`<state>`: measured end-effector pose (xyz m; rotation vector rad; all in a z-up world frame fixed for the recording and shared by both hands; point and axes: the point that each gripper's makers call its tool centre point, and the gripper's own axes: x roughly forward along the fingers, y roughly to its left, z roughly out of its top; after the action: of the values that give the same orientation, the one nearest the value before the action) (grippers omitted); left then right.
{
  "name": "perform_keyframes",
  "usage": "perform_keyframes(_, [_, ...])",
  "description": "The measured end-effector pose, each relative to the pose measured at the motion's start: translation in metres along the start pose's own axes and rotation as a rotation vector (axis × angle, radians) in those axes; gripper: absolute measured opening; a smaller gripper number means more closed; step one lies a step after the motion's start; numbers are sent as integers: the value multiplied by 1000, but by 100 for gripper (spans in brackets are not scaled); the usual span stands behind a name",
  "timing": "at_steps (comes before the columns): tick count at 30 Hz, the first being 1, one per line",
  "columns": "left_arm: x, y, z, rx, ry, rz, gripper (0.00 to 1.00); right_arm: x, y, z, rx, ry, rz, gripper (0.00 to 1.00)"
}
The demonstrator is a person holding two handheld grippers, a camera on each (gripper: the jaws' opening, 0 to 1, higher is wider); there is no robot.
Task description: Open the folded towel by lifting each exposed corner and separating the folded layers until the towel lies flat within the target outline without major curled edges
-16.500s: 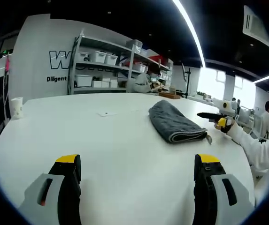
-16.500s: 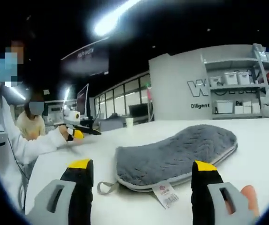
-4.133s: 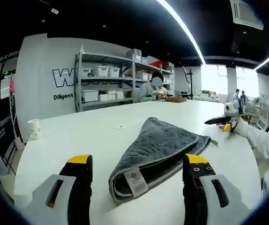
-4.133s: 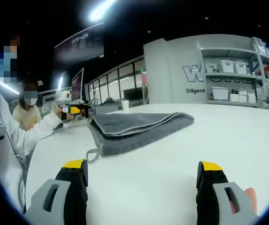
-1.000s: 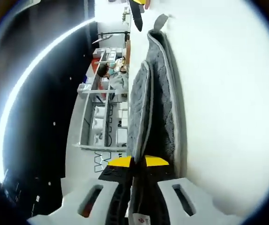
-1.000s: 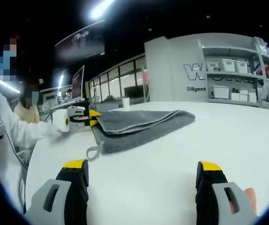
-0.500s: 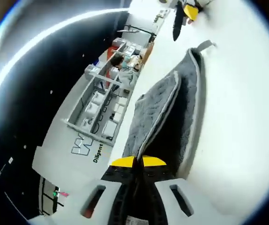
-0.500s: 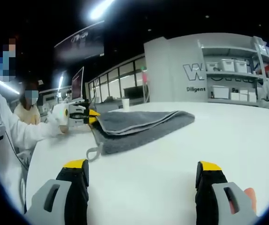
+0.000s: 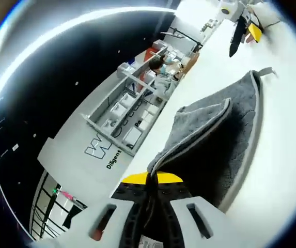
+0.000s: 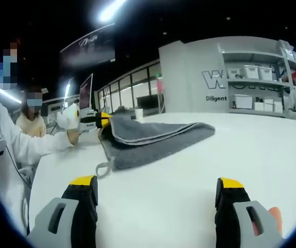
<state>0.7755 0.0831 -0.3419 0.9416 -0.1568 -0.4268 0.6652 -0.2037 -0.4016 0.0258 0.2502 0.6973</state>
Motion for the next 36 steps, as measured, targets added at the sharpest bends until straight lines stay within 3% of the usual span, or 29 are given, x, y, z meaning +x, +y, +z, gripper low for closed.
perform_keyframes(11, [0, 32, -35, -225, 70, 66, 3, -2, -4, 3, 0, -10, -3, 95])
perform_keyframes(15, [1, 41, -52, -369, 94, 67, 3, -1, -3, 2, 0, -7, -2, 95])
perform_keyframes(18, [2, 47, -64, -428, 121, 75, 3, 0, -4, 2, 2, -4, 0, 95])
perform_keyframes(31, [-1, 58, -118, -647, 263, 107, 3, 0, -2, 1, 3, -3, -1, 94])
perform_keyframes(36, [-3, 53, -140, -803, 316, 92, 3, 0, -1, 0, 3, -1, -2, 94])
